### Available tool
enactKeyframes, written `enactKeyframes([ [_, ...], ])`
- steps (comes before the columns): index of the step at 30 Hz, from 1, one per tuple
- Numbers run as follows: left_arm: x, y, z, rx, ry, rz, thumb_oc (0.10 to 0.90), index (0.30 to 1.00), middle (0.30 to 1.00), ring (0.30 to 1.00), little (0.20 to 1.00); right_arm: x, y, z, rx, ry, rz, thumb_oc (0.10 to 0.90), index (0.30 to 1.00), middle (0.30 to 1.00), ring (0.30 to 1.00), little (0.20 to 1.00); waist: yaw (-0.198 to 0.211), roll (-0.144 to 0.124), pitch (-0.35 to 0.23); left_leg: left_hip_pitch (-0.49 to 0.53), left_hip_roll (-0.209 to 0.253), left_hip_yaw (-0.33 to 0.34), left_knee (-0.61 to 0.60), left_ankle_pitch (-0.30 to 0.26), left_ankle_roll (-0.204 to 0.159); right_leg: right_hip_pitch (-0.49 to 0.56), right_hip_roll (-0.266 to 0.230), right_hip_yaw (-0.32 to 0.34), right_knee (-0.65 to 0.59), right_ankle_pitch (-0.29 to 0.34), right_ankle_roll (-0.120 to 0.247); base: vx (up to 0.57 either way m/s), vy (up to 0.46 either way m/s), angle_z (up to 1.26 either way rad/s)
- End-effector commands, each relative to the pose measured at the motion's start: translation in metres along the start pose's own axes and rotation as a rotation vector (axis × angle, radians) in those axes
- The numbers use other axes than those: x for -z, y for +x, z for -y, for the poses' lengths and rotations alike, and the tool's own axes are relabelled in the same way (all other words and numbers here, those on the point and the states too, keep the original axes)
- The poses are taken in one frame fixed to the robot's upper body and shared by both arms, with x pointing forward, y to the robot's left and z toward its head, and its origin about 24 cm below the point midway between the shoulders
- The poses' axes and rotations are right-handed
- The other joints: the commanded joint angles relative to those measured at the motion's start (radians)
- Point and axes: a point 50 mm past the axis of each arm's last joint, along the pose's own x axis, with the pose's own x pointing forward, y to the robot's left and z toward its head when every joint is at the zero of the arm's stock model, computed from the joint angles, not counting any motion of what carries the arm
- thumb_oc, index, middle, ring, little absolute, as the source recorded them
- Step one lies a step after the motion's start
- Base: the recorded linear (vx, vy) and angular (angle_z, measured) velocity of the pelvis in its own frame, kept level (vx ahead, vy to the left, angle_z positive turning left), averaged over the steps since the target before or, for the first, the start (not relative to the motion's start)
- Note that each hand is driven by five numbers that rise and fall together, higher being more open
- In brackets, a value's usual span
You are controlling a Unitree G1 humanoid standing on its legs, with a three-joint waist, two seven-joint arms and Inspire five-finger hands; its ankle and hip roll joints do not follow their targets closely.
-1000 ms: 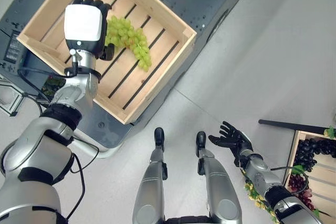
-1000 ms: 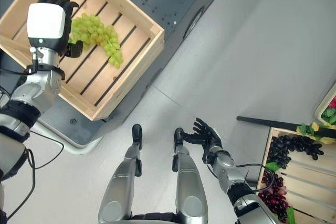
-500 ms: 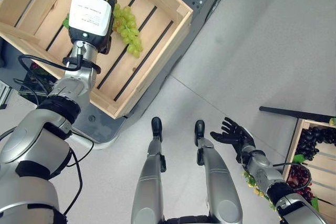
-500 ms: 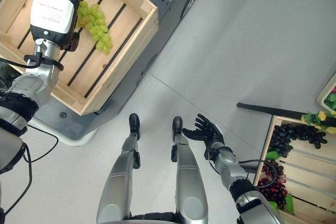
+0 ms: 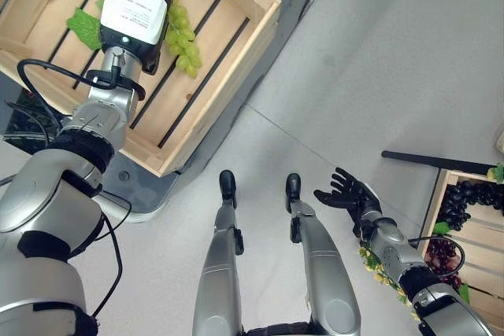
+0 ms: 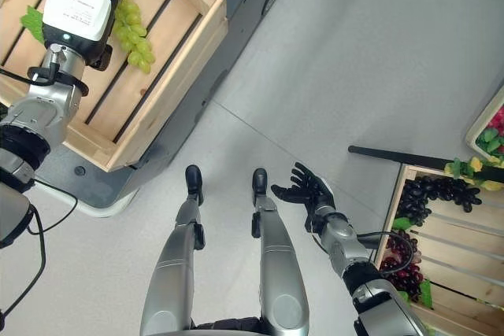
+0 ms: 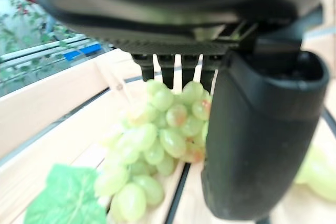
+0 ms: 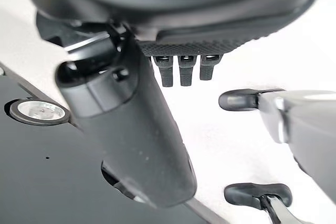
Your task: Pick up the fruits from the basket on one side to the basket on the other side
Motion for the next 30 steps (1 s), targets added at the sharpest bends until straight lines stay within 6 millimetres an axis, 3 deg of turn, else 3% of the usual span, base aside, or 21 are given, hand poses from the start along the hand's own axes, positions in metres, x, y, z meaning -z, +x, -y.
enactKeyframes([
  [1, 0.053, 0.028, -0.058, -0.173, 0.028, -0.213, 0.8, 0.9, 0.9, 0.9, 0.9, -0.022, -0.008, 0.021, 0.035, 0.029, 0.11, 0.8, 0.9, 0.9, 0.9, 0.9, -0.007, -0.028, -0.009, 0.022, -0.033, 0.077, 0.073, -0.069, 0.018, 0.028, 0.028, 0.058, -0.071, 0.133, -0.009, -0.01, 0.06, -0.01],
  [15, 0.082, 0.029, -0.072, -0.196, 0.073, -0.373, 0.8, 0.9, 0.9, 0.9, 0.9, -0.034, -0.012, 0.021, 0.017, 0.026, 0.188, 0.8, 0.9, 0.9, 0.9, 0.9, -0.031, -0.035, -0.009, -0.049, -0.04, 0.089, 0.089, -0.074, 0.02, -0.043, 0.027, 0.067, -0.087, 0.16, 0.0, 0.0, 0.028, -0.01],
  [16, 0.081, 0.029, -0.071, -0.167, 0.066, -0.383, 0.75, 0.825, 0.825, 0.825, 0.825, -0.036, -0.012, 0.019, 0.013, 0.026, 0.199, 0.8, 0.9, 0.9, 0.9, 0.9, -0.03, -0.034, -0.009, -0.051, -0.043, 0.088, 0.088, -0.074, 0.021, -0.044, 0.027, 0.067, -0.091, 0.162, 0.0, 0.0, 0.0, 0.0],
  [17, 0.081, 0.029, -0.07, -0.158, 0.063, -0.386, 0.638, 0.658, 0.658, 0.658, 0.658, -0.037, -0.011, 0.018, 0.011, 0.025, 0.202, 0.8, 0.9, 0.9, 0.9, 0.9, -0.03, -0.034, -0.009, -0.051, -0.044, 0.087, 0.087, -0.074, 0.022, -0.044, 0.027, 0.067, -0.091, 0.162, 0.0, 0.0, 0.0, 0.0],
  [18, 0.079, 0.029, -0.067, -0.137, 0.043, -0.377, 0.4, 0.3, 0.3, 0.3, 0.3, -0.039, -0.011, 0.013, 0.004, 0.023, 0.216, 0.8, 0.9, 0.9, 0.9, 0.9, -0.028, -0.034, -0.009, -0.055, -0.047, 0.086, 0.089, -0.074, 0.023, -0.047, 0.027, 0.067, -0.091, 0.163, 0.001, 0.0, 0.0, 0.0],
  [22, 0.073, 0.029, -0.063, -0.097, 0.002, -0.344, 0.4, 0.3, 0.3, 0.3, 0.3, -0.043, -0.012, 0.004, -0.02, 0.012, 0.243, 0.8, 0.9, 0.9, 0.9, 0.9, -0.03, -0.034, -0.009, -0.053, -0.049, 0.088, 0.091, -0.079, 0.027, -0.049, 0.028, 0.065, -0.084, 0.161, 0.003, 0.0, 0.0, 0.0],
  [30, 0.069, 0.031, -0.069, -0.127, 0.0, -0.263, 0.4, 0.3, 0.3, 0.3, 0.3, -0.046, -0.015, 0.008, -0.019, 0.019, 0.281, 0.8, 0.9, 0.9, 0.9, 0.9, -0.02, -0.021, -0.009, -0.018, -0.045, 0.089, 0.081, -0.084, 0.032, -0.019, 0.023, 0.058, -0.085, 0.156, 0.007, -0.01, -0.016, 0.0],
])
